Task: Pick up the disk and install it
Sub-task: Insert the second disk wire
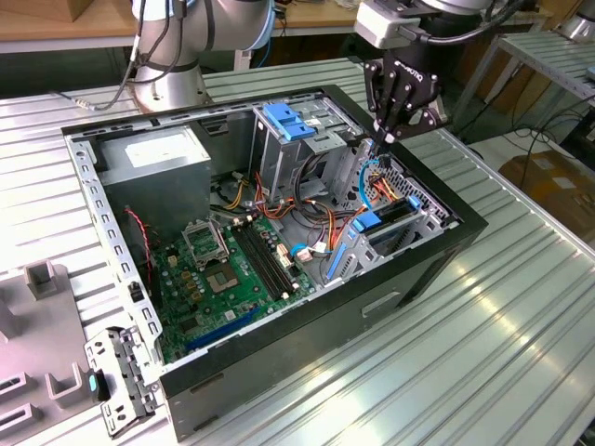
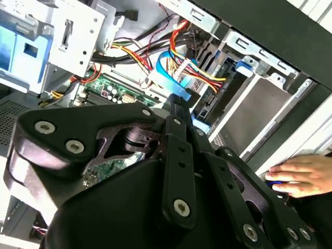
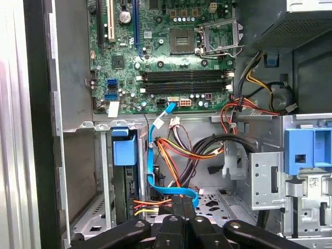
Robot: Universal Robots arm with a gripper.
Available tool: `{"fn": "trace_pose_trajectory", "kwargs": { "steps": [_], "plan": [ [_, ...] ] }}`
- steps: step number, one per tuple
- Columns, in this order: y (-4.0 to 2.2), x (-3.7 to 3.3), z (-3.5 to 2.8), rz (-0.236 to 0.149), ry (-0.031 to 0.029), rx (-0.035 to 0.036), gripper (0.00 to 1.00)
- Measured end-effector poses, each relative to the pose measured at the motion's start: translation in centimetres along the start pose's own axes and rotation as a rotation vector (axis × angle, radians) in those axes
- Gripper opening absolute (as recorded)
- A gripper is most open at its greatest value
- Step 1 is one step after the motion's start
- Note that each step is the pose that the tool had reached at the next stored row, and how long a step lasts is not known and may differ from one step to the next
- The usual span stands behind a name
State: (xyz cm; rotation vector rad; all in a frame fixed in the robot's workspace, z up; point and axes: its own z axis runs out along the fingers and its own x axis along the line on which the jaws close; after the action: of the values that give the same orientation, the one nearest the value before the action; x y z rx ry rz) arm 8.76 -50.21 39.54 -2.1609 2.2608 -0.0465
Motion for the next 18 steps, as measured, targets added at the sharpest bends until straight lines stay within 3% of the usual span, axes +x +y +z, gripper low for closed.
{"fn": "trace_pose_trajectory", "kwargs": {
  "steps": [1,2,3,5,6,7,9,11,12,16,17,18],
  "plan": [
    [0.02,-0.21,0.07,-0.001,0.0197,0.0009,0.18],
    [0.04,-0.77,0.21,-0.002,0.073,0.0033,0.18],
    [0.05,-0.96,0.3,-0.003,0.0947,0.0043,0.18],
    [0.09,-1.58,0.58,-0.005,0.1714,0.0078,0.25],
    [0.07,-1.82,0.75,-0.006,0.1909,0.0086,0.25],
    [0.05,-1.96,0.85,-0.006,0.1945,0.0086,0.25],
    [-0.01,-2.25,0.95,-0.007,0.195,0.0087,0.25],
    [-0.06,-2.28,0.21,-0.007,0.1904,0.0073,0.25],
    [-0.06,-2.28,0.15,-0.007,0.1903,0.0072,0.25],
    [-0.49,-2.5,0.23,-0.007,0.1904,0.0023,0.25],
    [-0.58,-2.57,0.4,-0.007,0.1915,0.0017,0.25],
    [-0.57,-2.64,0.7,-0.007,0.1967,0.0018,0.25]
  ]
}}
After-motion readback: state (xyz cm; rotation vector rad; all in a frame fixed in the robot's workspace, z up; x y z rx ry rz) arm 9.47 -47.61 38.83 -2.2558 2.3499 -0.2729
